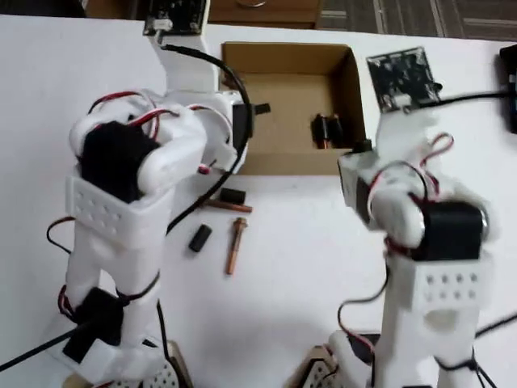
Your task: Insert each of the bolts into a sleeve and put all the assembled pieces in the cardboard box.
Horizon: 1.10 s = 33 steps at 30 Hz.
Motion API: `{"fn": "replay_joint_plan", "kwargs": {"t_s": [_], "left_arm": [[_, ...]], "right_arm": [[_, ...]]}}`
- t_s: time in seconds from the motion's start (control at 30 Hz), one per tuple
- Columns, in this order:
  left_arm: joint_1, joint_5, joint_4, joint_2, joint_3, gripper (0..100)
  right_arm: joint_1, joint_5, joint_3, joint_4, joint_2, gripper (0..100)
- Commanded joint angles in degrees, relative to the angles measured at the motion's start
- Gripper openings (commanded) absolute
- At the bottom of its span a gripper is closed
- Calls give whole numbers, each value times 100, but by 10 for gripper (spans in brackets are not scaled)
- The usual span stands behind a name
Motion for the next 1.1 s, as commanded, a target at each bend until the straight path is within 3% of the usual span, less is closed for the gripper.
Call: {"fn": "replay_joint_plan", "kwargs": {"t_s": [0.0,0.23,0.67,0.9,1.07], "left_arm": [[360,-123,-105,-211,-277,23],[721,-176,-141,-229,-251,23],[1257,-396,-325,-193,-198,23],[1521,-299,-615,-387,620,23],[1679,-281,-703,-1020,1323,23]], "right_arm": [[-242,-105,-299,180,-462,20],[-365,-114,-132,233,-1218,20],[-391,-114,2110,31,-3415,20],[-400,-132,3007,-4,-4295,20],[-681,-615,3499,4,-4734,20]]}}
